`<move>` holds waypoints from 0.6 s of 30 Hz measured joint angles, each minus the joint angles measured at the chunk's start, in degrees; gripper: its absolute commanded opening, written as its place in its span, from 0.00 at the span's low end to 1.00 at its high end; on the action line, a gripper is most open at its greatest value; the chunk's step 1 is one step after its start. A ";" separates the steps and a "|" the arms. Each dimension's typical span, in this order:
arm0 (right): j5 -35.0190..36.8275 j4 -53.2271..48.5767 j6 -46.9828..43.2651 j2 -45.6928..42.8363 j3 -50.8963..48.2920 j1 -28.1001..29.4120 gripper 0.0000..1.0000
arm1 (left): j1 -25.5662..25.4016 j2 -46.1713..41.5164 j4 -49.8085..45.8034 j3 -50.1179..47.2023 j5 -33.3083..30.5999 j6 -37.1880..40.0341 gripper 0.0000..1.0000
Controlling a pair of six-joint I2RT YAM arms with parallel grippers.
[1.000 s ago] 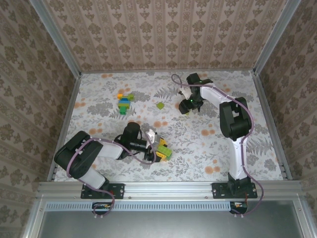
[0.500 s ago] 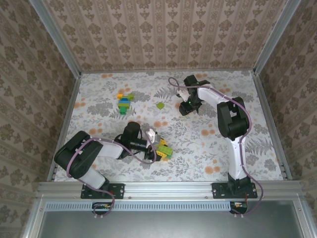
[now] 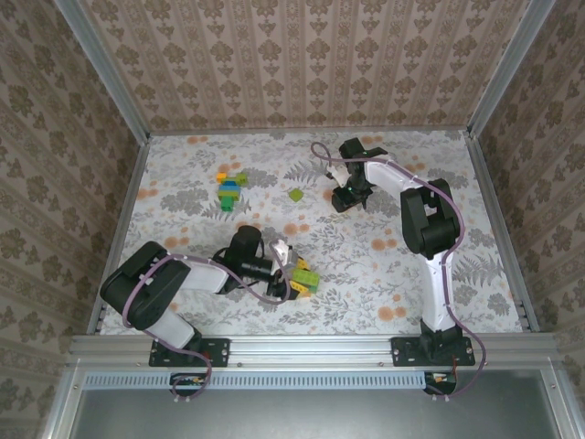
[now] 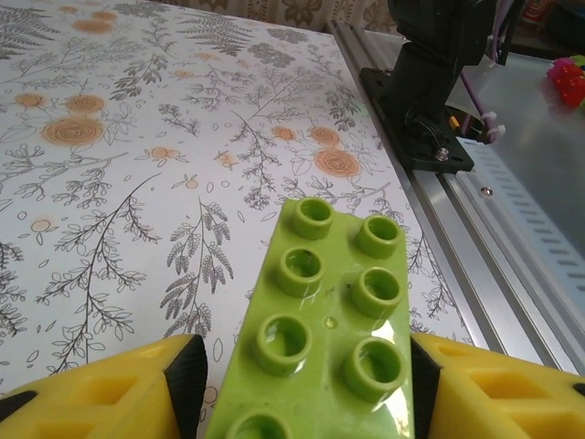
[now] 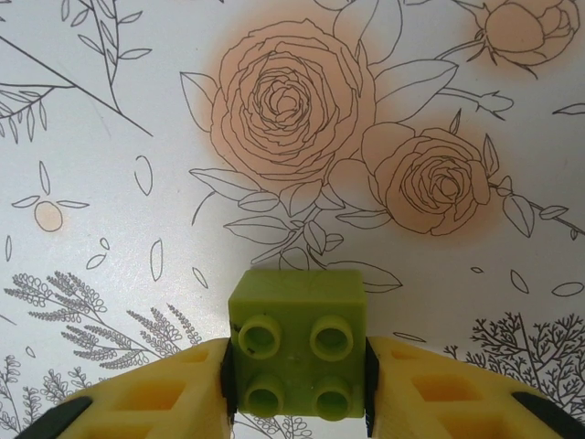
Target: Assemble a carrot with lego
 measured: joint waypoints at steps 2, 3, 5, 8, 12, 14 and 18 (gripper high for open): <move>0.00 0.00 0.42 0.20 0.00 0.00 0.48 | -0.04 0.00 -0.11 0.00 -0.17 0.13 0.64; 0.00 0.00 0.52 0.31 0.00 0.00 0.49 | -0.04 0.00 -0.15 0.00 -0.28 0.15 0.65; 0.00 0.00 0.55 0.66 0.00 0.00 0.49 | -0.04 0.00 -0.15 0.00 -0.35 0.17 0.65; 0.02 -0.07 0.70 1.16 0.31 0.00 0.46 | -0.04 0.00 -0.17 0.02 -0.55 0.17 0.65; -0.02 -0.22 0.81 1.75 1.36 0.02 0.40 | -0.04 0.00 -0.24 0.33 -0.76 0.17 0.65; -0.04 -0.28 0.85 1.86 1.70 0.02 0.37 | -0.04 0.00 -0.26 0.63 -0.83 0.17 0.65; -0.17 -0.39 0.92 1.86 1.84 0.02 0.34 | -0.04 0.00 -0.28 0.74 -1.03 0.17 0.65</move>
